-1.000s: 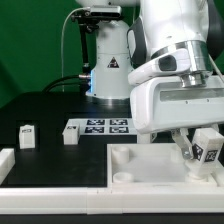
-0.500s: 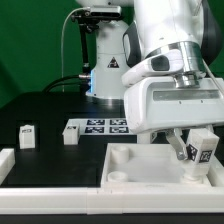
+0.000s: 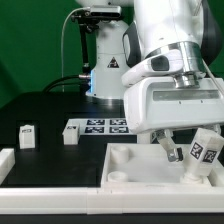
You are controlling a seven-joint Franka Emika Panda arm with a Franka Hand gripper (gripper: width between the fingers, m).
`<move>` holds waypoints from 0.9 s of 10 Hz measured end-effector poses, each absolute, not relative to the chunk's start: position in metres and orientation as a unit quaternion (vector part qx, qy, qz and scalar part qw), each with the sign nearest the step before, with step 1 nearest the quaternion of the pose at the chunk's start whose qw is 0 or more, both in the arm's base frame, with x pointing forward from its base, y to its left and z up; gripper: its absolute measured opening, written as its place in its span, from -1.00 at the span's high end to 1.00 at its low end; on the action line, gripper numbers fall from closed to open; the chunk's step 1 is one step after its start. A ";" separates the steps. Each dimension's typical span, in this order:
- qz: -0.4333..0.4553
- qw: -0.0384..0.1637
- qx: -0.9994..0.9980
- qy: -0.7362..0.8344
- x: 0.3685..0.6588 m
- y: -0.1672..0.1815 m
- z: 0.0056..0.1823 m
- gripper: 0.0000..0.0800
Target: Assemble one leg
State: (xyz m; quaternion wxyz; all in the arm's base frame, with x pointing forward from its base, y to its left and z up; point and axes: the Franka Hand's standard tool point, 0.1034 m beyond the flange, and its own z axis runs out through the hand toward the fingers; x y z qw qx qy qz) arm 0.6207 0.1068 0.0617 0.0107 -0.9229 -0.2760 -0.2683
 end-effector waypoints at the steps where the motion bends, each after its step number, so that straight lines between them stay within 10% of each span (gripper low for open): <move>1: -0.268 0.011 -0.923 -0.276 0.621 0.107 0.062 -0.62; 9: -0.277 0.008 -0.922 -0.271 0.626 0.110 0.082 -0.62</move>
Offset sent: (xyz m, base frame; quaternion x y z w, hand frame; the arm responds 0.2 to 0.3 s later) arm 0.0000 0.0000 0.0000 0.0000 0.0000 0.0000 1.0000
